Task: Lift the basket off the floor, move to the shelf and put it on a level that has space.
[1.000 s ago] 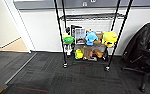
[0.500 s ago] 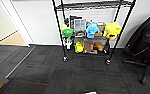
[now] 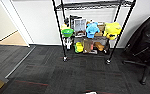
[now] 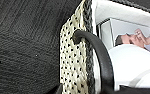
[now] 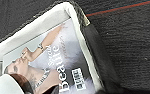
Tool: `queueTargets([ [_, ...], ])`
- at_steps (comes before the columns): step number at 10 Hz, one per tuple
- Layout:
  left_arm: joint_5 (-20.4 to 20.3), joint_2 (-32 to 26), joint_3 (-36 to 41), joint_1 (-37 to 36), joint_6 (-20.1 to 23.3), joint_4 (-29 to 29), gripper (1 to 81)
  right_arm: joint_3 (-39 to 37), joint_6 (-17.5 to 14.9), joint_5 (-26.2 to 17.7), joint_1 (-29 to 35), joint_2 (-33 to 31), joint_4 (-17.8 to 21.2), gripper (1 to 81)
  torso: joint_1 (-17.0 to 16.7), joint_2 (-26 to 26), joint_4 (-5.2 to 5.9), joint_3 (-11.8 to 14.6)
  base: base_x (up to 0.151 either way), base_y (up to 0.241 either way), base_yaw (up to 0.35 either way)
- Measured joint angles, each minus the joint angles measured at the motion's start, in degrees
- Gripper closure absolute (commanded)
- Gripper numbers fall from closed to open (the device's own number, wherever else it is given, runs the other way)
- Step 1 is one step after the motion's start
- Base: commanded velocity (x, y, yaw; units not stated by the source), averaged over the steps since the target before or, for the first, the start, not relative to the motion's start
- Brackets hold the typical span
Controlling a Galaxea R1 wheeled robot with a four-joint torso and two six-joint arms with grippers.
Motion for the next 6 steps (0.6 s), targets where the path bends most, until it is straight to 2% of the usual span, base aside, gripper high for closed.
queueTargets([
  [6,-0.33,0.02,0.11,-1.38,0.0,-0.04,1.0,-0.09,0.3,1.33,0.82,-0.18,0.0,1.0,0.0,0.0,0.0,0.0,0.0,0.0,0.0],
])
